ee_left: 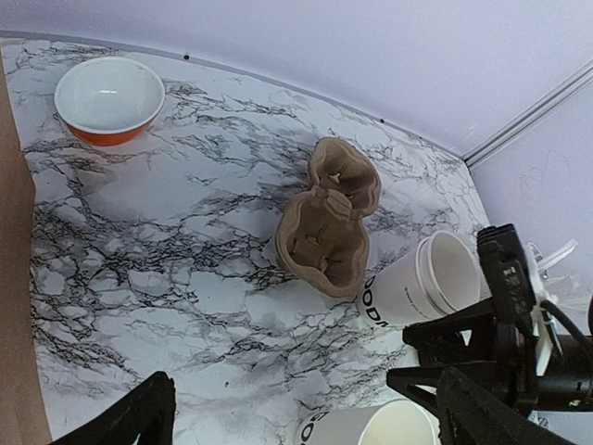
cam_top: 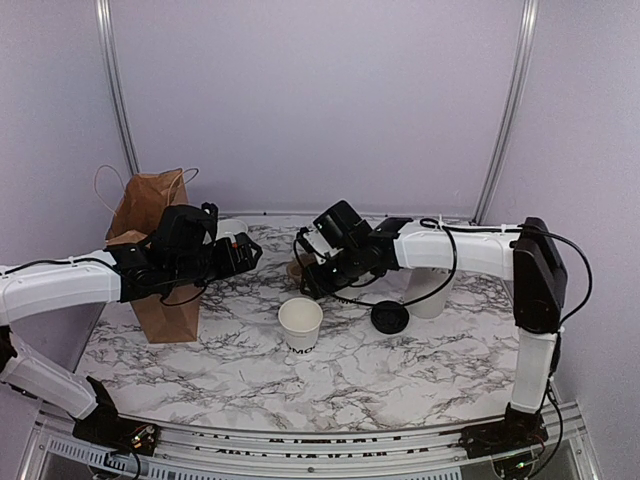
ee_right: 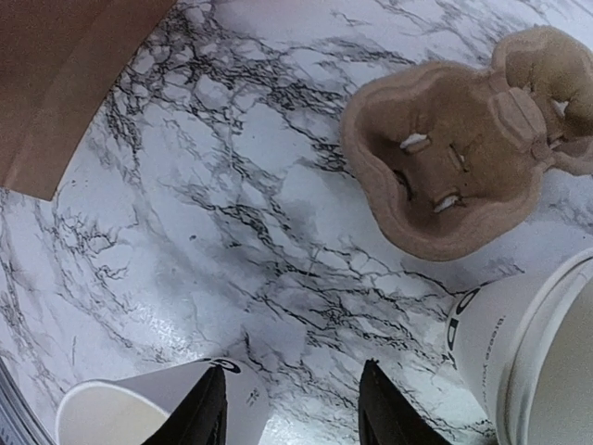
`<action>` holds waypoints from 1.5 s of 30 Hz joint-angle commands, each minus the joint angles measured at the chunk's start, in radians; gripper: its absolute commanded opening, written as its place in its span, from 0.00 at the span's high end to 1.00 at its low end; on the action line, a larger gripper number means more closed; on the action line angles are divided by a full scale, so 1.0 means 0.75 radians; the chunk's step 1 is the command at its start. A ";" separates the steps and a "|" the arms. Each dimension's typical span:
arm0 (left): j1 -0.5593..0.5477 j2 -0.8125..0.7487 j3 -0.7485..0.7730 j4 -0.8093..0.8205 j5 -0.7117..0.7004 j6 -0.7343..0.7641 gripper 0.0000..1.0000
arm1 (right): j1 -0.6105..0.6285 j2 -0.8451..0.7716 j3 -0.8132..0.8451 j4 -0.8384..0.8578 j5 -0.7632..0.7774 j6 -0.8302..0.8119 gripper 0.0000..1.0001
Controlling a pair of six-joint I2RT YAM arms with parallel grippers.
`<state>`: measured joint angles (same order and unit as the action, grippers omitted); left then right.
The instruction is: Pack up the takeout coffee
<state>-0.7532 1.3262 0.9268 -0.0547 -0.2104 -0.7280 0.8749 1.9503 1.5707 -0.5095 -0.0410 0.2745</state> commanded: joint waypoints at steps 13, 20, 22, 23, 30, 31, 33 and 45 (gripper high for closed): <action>0.008 -0.015 0.010 -0.009 0.004 0.020 0.01 | -0.169 0.114 -0.036 0.137 0.156 0.061 0.53; 0.008 -0.005 0.020 -0.012 0.010 0.025 0.01 | -0.199 0.138 -0.024 0.118 0.268 0.039 0.53; 0.008 -0.007 0.020 -0.014 0.010 0.028 0.01 | -0.205 0.130 -0.029 0.113 0.277 0.035 0.53; 0.008 -0.007 0.020 -0.018 0.011 0.030 0.01 | -0.205 0.121 -0.032 0.112 0.278 0.032 0.53; 0.008 0.008 0.033 -0.013 0.035 0.043 0.01 | -0.167 0.029 -0.047 0.071 0.230 0.017 0.50; 0.008 0.012 0.038 -0.011 0.040 0.046 0.01 | -0.154 0.010 -0.057 0.062 0.233 0.018 0.50; 0.008 0.019 0.042 -0.010 0.048 0.053 0.01 | -0.137 -0.028 -0.076 0.046 0.242 0.024 0.49; 0.006 0.003 0.033 0.057 0.081 0.113 0.01 | -0.060 -0.284 -0.338 -0.033 0.286 0.123 0.52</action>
<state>-0.7532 1.3388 0.9302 -0.0483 -0.1638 -0.6804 0.8219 1.7947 1.3685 -0.4892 0.1448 0.3264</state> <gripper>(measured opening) 0.993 0.492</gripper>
